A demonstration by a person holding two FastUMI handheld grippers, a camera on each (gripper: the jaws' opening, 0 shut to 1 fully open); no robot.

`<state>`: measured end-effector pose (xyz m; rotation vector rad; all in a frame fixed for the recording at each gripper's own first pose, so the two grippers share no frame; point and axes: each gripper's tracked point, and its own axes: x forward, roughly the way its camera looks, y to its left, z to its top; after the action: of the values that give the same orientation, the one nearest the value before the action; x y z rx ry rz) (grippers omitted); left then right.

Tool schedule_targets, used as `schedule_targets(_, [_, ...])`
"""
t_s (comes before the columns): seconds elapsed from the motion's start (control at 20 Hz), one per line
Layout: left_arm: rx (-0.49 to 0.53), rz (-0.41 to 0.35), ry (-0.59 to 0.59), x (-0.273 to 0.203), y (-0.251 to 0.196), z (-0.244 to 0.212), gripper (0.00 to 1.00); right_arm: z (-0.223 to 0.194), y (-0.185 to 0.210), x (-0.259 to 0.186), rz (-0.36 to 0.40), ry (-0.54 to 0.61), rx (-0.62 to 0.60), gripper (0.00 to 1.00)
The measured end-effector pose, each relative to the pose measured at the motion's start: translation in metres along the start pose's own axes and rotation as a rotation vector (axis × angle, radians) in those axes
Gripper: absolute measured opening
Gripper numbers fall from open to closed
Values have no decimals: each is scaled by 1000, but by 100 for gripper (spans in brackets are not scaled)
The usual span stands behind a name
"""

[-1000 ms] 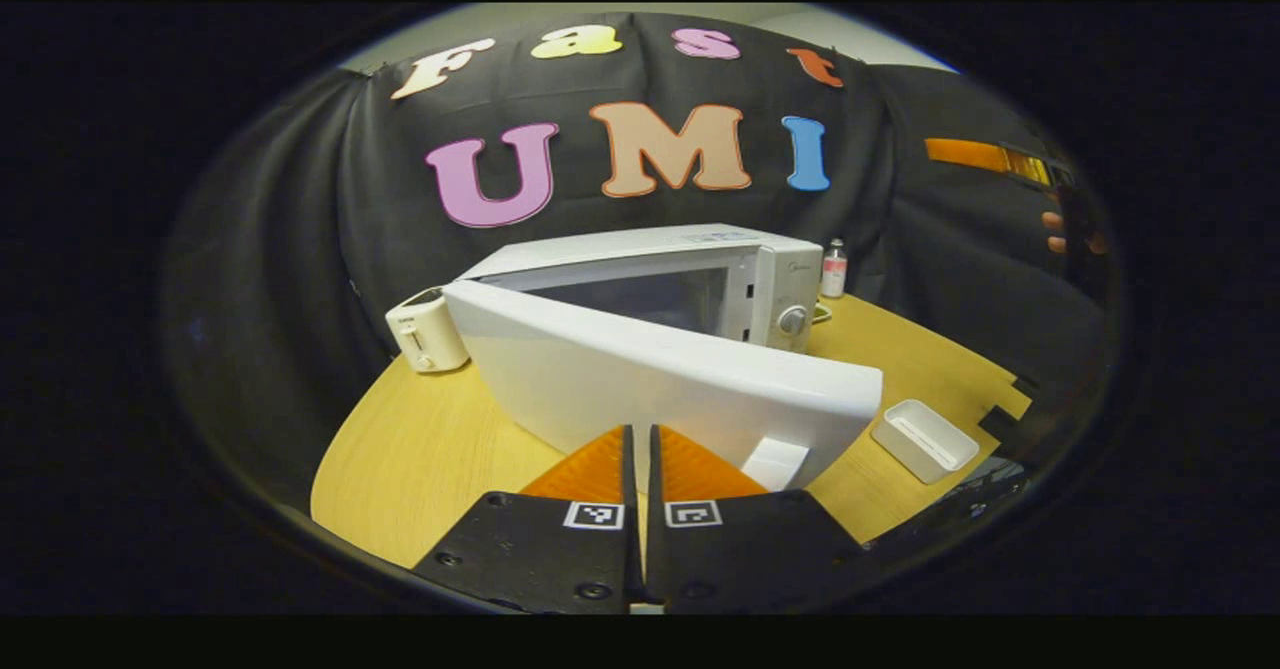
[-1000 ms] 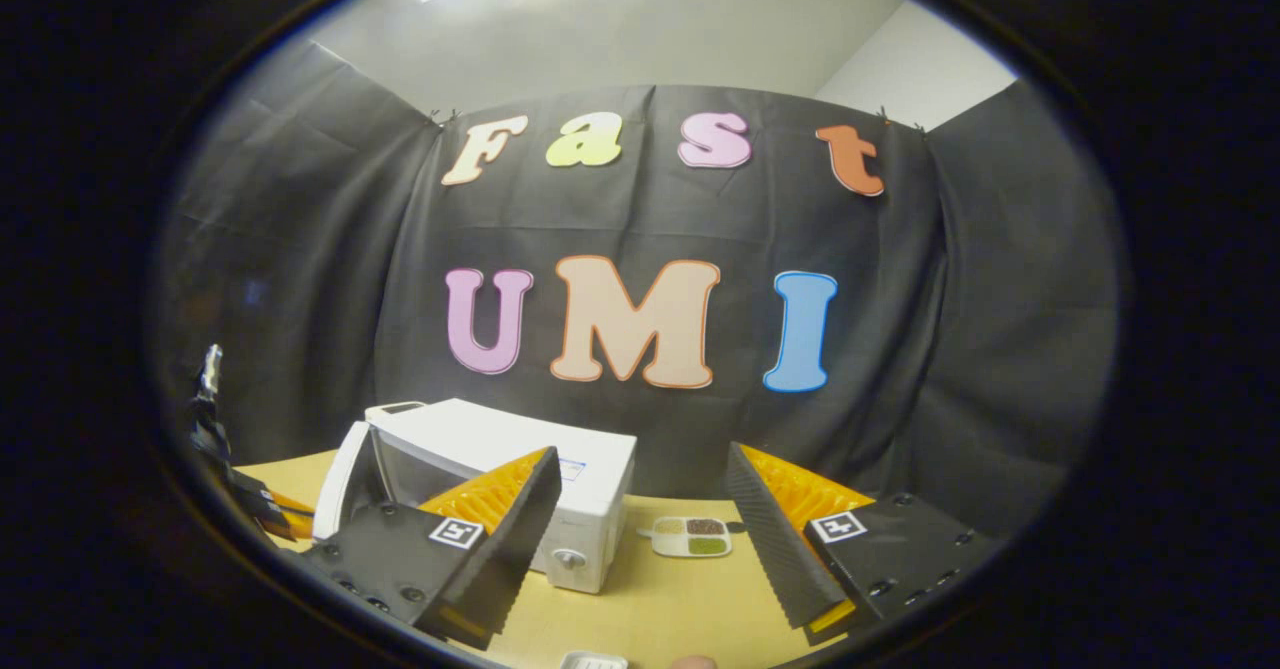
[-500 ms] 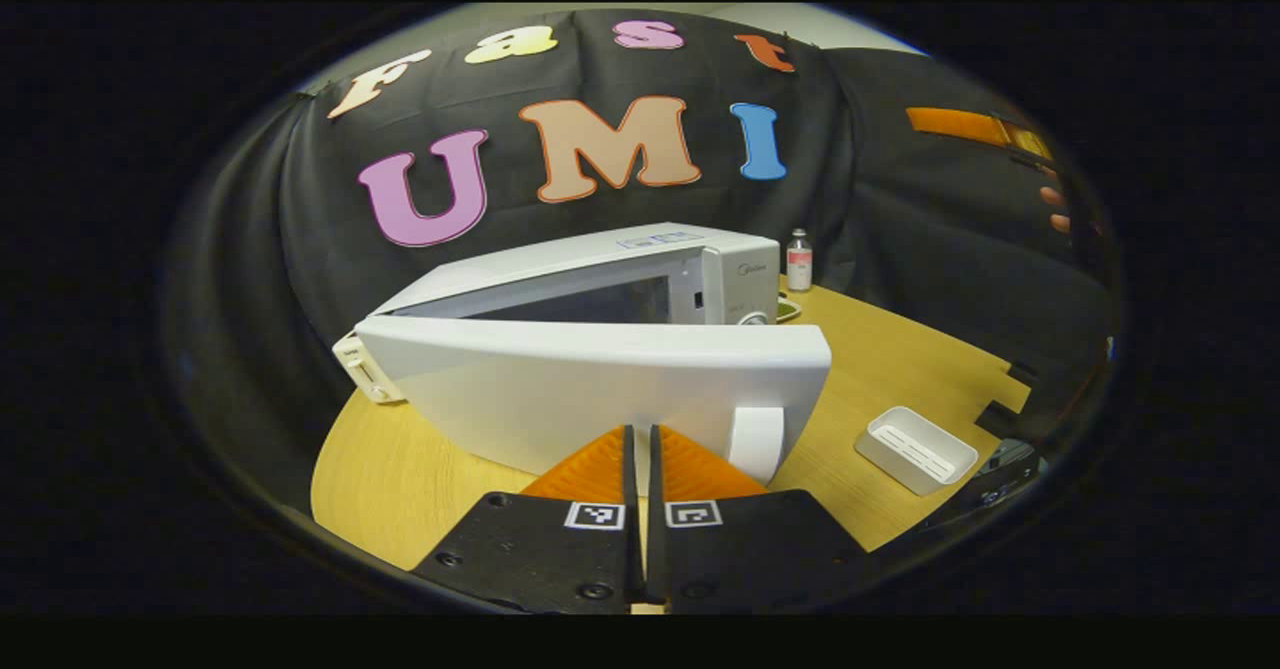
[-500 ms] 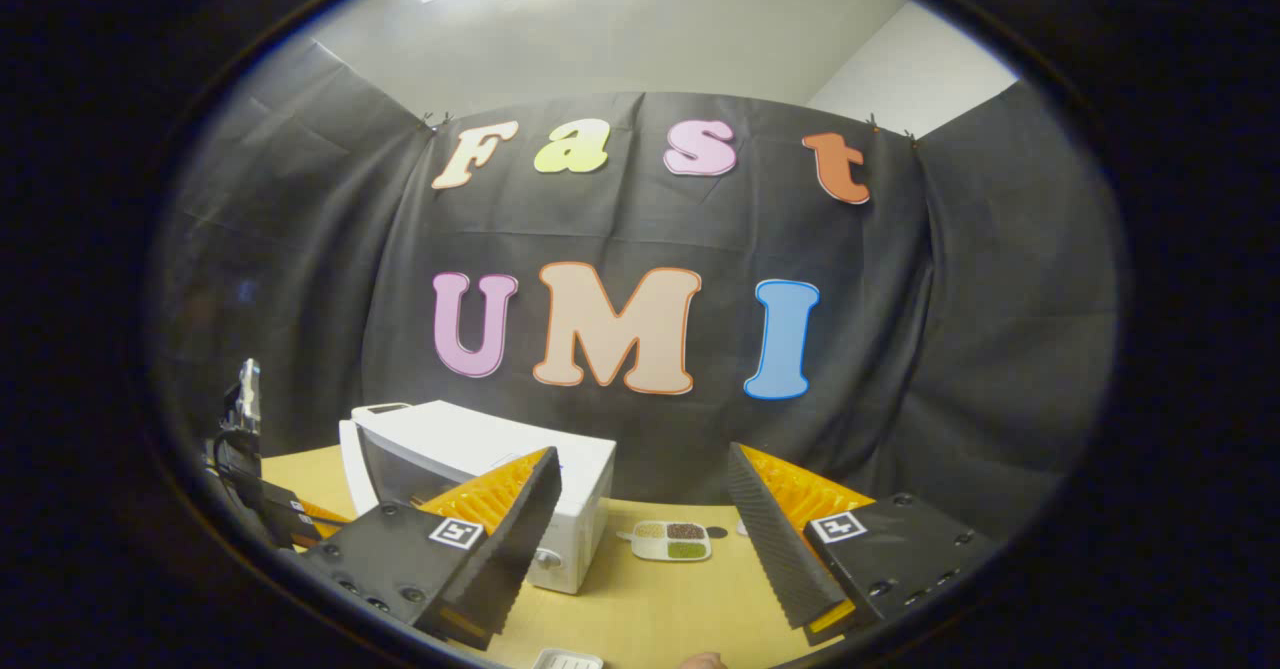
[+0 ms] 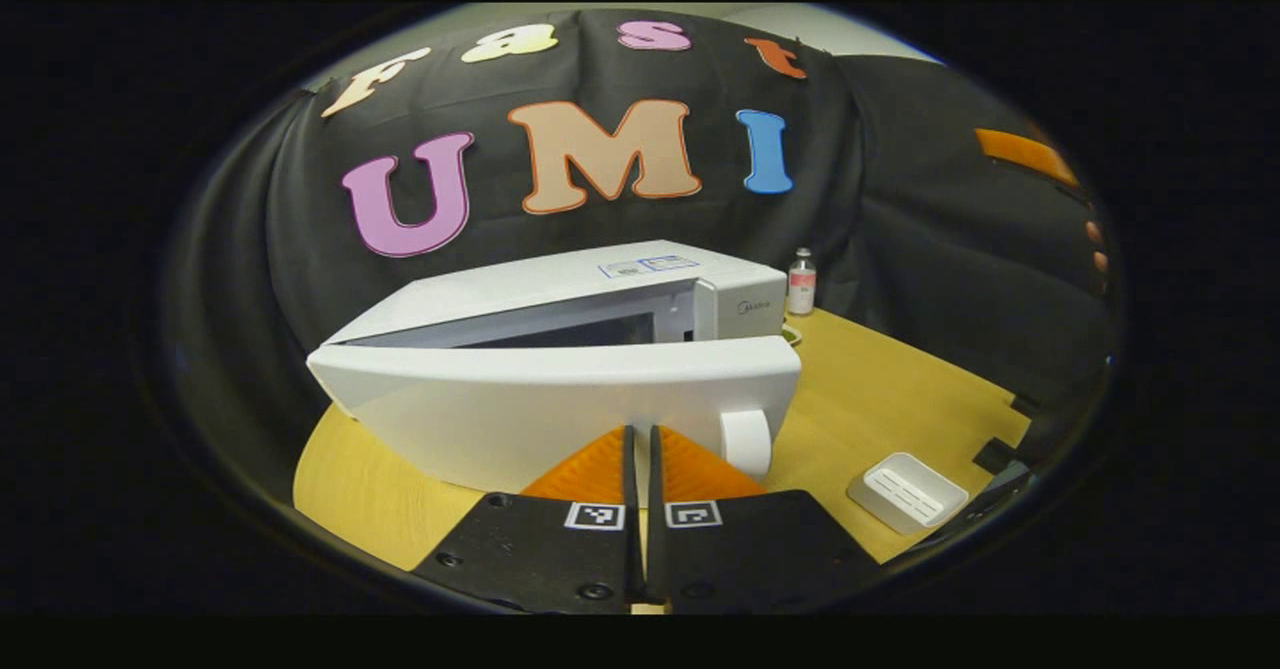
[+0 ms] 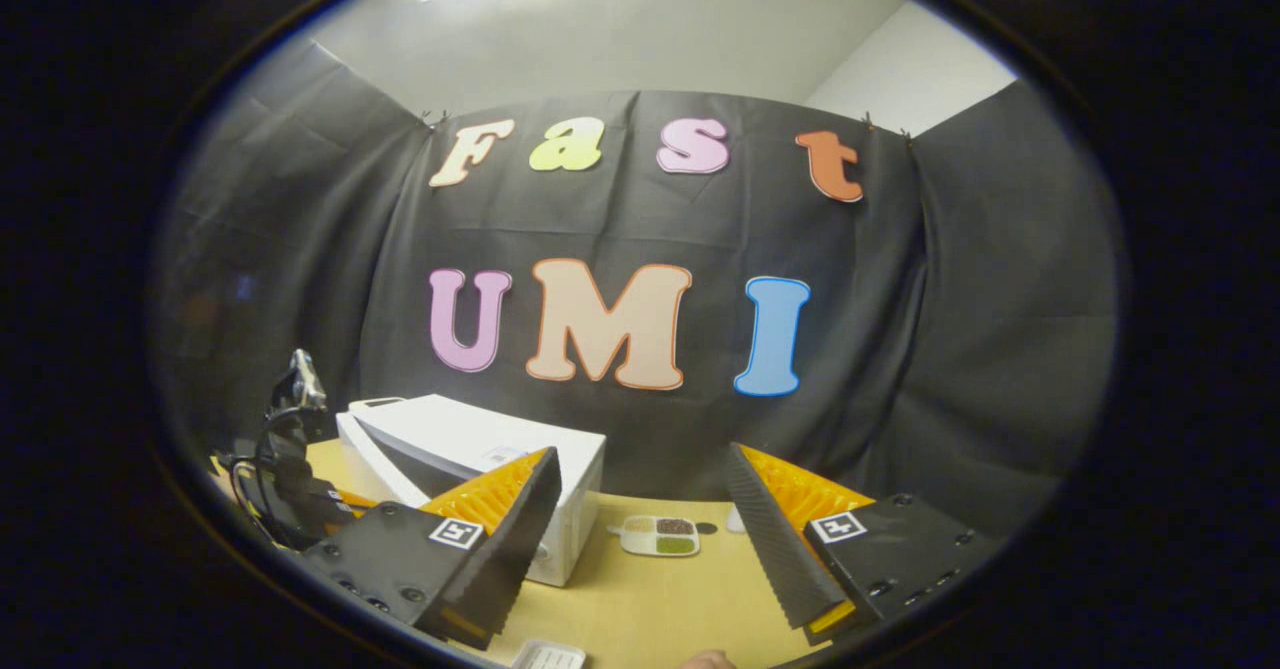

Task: Open the microwave oven with the left hand, put the food in, and close the microwave oven.

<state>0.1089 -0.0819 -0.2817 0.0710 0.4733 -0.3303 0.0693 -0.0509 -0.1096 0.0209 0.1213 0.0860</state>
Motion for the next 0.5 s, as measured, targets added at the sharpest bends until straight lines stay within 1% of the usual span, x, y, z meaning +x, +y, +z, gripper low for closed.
schedule_targets(0.15, [-37, 1, 2, 16, -2, 6, 1, 3, -8, -1, -8, 1, 7, 96])
schedule_targets(0.2, [-43, -1, 4, 20, -2, 9, 4, 2, -9, -1, -8, 2, 10, 96])
schedule_targets(0.25, [-42, 2, -1, 24, -1, 13, 1, 3, -11, -2, -10, 2, 9, 96])
schedule_targets(0.5, [-42, 22, -22, 48, 7, 31, 1, -1, -18, -5, -12, 9, -21, 96])
